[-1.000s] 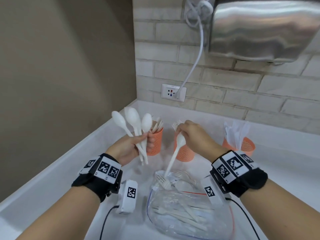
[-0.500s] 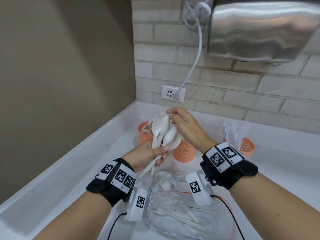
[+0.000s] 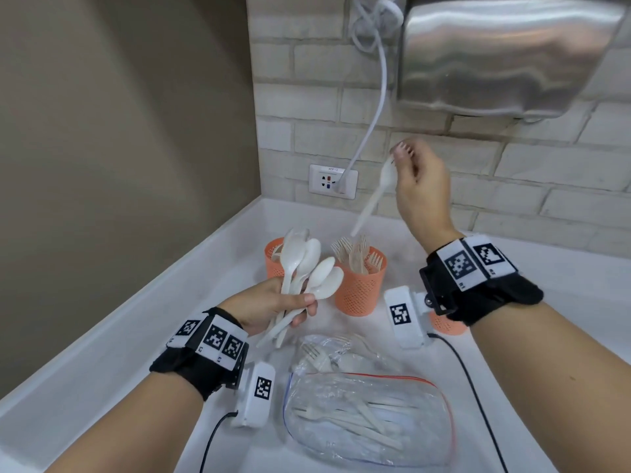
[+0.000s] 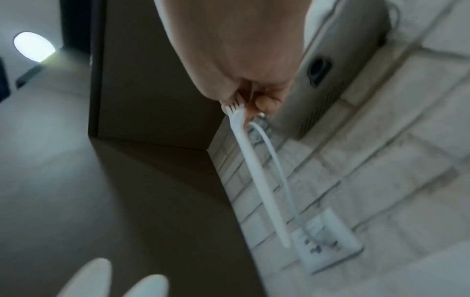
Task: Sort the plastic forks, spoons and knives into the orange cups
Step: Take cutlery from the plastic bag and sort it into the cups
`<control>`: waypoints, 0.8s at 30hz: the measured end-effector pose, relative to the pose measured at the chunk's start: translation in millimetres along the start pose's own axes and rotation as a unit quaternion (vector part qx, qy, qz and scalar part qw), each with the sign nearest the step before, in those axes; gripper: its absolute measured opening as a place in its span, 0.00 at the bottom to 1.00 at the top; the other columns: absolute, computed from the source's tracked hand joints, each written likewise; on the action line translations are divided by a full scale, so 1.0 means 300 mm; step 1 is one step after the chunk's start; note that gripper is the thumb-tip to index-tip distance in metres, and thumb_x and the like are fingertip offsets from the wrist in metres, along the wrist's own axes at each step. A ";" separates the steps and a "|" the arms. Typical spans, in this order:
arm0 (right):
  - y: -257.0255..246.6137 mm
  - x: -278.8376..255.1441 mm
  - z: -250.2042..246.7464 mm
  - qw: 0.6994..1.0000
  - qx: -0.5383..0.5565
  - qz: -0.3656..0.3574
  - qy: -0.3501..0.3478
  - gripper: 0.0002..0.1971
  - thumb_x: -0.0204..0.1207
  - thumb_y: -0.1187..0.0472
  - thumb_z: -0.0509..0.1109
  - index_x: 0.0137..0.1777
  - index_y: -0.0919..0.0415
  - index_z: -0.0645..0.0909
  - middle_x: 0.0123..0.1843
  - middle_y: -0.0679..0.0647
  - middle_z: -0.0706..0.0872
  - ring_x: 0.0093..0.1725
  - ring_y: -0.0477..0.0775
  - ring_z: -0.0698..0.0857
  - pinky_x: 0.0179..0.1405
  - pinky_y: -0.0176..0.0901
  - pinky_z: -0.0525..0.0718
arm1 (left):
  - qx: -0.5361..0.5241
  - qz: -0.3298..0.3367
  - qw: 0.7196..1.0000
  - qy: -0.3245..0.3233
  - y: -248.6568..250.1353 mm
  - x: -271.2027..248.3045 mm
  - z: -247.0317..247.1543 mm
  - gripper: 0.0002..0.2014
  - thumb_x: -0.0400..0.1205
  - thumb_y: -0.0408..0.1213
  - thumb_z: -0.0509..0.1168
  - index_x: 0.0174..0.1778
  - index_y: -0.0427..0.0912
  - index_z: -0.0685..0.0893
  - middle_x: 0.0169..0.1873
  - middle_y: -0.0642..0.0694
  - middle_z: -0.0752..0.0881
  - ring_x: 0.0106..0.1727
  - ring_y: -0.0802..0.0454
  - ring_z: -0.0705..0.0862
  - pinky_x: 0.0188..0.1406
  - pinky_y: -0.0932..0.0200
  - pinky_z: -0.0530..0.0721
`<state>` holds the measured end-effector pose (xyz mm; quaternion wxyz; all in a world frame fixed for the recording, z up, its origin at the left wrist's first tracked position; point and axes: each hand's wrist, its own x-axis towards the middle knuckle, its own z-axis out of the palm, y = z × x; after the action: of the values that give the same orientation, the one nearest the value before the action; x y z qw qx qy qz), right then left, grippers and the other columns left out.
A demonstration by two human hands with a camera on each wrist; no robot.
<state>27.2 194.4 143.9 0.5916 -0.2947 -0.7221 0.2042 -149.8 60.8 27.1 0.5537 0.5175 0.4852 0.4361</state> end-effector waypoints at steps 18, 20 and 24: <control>0.056 -0.224 0.108 0.976 -0.109 0.045 -0.183 0.20 0.78 0.50 0.66 0.64 0.62 0.77 0.51 0.59 0.83 0.53 0.55 0.80 0.51 0.39 0.72 | -0.139 0.050 0.984 0.101 0.052 0.008 -0.008 0.08 0.82 0.24 0.57 0.44 0.37 0.79 0.30 0.46 0.86 0.28 0.56 0.82 0.33 0.64 0.83; -0.010 -0.275 0.149 0.934 0.028 0.201 -0.293 0.24 0.69 0.45 0.75 0.60 0.56 0.77 0.49 0.55 0.87 0.48 0.49 0.85 0.48 0.42 0.82 | -0.065 0.057 0.990 0.112 0.070 0.023 0.010 0.09 0.81 0.20 0.57 0.45 0.35 0.81 0.29 0.45 0.84 0.29 0.56 0.81 0.33 0.64 0.82; -0.040 -0.330 0.223 0.873 0.226 0.328 -0.281 0.05 0.71 0.60 0.76 0.36 0.53 0.84 0.37 0.53 0.90 0.38 0.48 0.90 0.33 0.40 0.86 | 0.139 0.055 0.983 0.110 0.085 0.045 0.070 0.16 0.74 0.16 0.61 0.47 0.41 0.80 0.31 0.50 0.81 0.30 0.66 0.81 0.31 0.69 0.78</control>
<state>-27.7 123.0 64.5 0.3132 -0.3030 -0.6540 0.6184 -126.5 73.1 51.3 0.3951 0.5643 0.5693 0.4488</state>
